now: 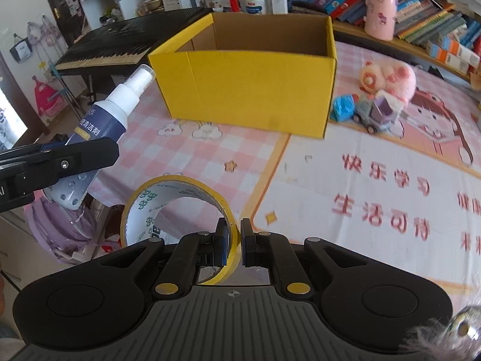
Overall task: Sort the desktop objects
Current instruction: 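Lift and carry the spray bottle and tape roll over the yellow box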
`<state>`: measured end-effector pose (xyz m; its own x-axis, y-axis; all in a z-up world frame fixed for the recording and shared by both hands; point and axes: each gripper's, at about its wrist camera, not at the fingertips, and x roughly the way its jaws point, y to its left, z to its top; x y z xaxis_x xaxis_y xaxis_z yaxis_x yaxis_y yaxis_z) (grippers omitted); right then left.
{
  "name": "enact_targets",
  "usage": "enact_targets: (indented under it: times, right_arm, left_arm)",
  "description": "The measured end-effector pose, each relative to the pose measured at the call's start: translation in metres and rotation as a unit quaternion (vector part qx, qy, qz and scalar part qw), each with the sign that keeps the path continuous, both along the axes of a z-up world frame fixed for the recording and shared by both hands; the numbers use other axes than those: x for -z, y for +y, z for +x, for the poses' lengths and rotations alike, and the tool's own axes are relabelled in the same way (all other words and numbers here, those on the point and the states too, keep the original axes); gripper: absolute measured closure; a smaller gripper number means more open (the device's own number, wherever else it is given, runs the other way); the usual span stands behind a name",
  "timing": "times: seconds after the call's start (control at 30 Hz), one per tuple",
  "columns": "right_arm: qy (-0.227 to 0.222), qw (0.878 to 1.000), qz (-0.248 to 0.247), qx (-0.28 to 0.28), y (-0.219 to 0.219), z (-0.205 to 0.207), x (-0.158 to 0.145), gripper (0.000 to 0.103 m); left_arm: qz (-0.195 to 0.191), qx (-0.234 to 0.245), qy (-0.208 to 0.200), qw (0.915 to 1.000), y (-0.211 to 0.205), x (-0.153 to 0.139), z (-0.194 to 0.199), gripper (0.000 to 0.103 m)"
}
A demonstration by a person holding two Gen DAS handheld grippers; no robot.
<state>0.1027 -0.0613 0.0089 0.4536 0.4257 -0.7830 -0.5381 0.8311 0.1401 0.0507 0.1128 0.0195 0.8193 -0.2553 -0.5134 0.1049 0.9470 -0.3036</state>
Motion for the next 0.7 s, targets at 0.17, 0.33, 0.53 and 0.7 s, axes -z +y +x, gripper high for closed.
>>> enact_targets:
  times: [0.17, 0.33, 0.53, 0.7]
  right_arm:
    - [-0.015, 1.000, 0.008, -0.003, 0.002, 0.026, -0.013, 0.096]
    - [-0.042, 0.999, 0.018, -0.004, 0.004, 0.056, -0.035, 0.096]
    - [-0.098, 0.995, 0.029, -0.010, 0.005, 0.097, -0.069, 0.096]
    - [-0.133, 0.990, 0.032, -0.021, 0.011, 0.134, -0.088, 0.096]
  left_arm:
    - [-0.001, -0.007, -0.018, 0.9998, 0.002, -0.009, 0.023, 0.071]
    - [0.000, -0.014, -0.053, 0.9985, 0.004, -0.024, 0.048, 0.071]
    - [-0.013, -0.026, -0.089, 0.9956, 0.012, -0.041, 0.081, 0.071]
    - [-0.004, -0.035, -0.104, 0.9939, 0.014, -0.048, 0.113, 0.071]
